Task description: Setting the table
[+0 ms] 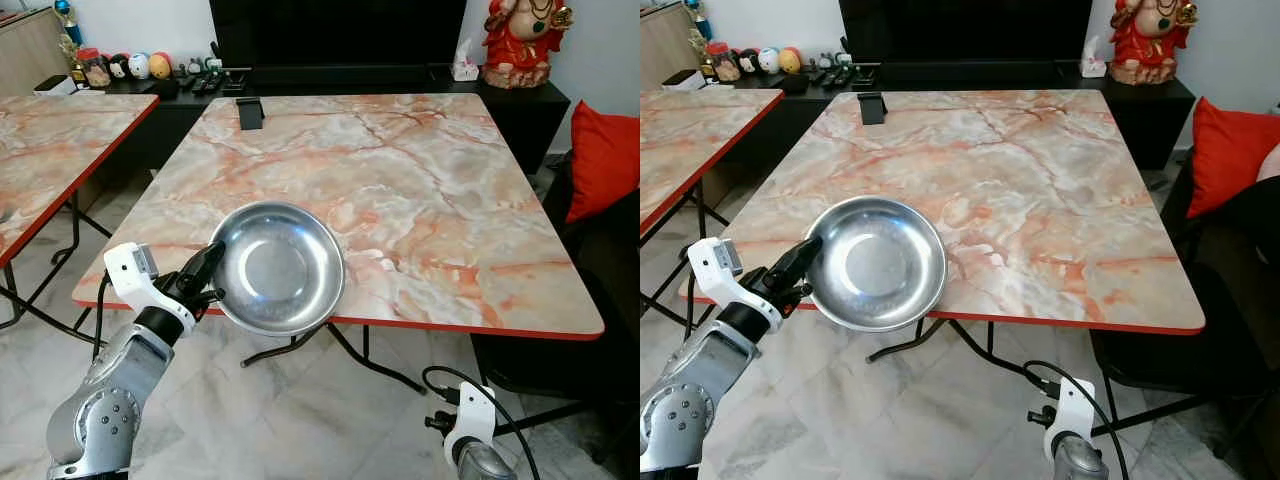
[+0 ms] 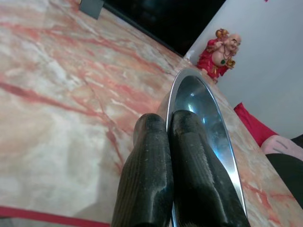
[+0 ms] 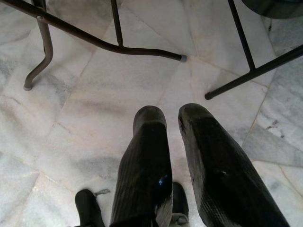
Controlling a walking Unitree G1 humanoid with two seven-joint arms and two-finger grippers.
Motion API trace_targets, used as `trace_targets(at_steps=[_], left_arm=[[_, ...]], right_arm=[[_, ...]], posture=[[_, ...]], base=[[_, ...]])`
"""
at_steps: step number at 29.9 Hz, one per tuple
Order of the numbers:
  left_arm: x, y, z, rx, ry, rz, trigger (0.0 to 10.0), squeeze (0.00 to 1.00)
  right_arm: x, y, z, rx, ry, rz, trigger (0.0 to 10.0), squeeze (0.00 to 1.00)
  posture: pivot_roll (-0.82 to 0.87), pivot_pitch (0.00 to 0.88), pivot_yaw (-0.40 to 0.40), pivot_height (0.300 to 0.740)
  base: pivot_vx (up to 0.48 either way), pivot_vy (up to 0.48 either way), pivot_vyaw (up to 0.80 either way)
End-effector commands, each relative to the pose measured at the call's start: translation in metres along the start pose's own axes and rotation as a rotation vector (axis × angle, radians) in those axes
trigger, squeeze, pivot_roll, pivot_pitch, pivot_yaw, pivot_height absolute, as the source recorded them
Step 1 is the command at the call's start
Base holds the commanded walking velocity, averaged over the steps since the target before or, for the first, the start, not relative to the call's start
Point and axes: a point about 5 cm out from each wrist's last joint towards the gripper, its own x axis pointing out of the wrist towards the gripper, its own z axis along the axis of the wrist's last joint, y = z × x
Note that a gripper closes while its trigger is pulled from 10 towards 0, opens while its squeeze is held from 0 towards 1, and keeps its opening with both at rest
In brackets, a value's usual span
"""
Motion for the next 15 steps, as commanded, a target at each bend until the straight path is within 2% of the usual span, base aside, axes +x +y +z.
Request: trace_targets(at_steps=[1, 7, 12, 15], left_arm=[[0.0035, -0.0062, -0.0008, -0.013, -0.014, -0.022, 10.0, 0.00], [0.0058, -0.0105, -0.0066, -0.058, -0.029, -0.013, 10.0, 0.00], [0.0085, -0.0064, 0.0017, -0.075, -0.078, 0.009, 10.0, 0.00], [0.0090, -0.0070, 0.0033, -0.062, -0.085, 0.005, 10.0, 0.00]], right_arm=[[0.0001, 0.0009, -0.0009, 0.009, 0.013, 0.002, 10.0, 0.00], [0.0002, 0.0013, -0.0009, -0.002, 0.015, 0.006, 10.0, 0.00], [0.0003, 0.0019, -0.0007, -0.003, 0.015, 0.008, 10.0, 0.00], [0.0003, 0.0020, -0.0004, 0.000, 0.011, 0.007, 10.0, 0.00]], posture=[[-0.08, 0.000, 0.044, 0.740], [-0.08, 0.000, 0.044, 0.740], [-0.08, 0.000, 0.046, 0.740], [-0.08, 0.000, 0.048, 0.740]], base=[[0.000, 0.000, -0.76], [0.000, 0.000, -0.72], [0.000, 0.000, -0.68], [0.000, 0.000, 0.00]])
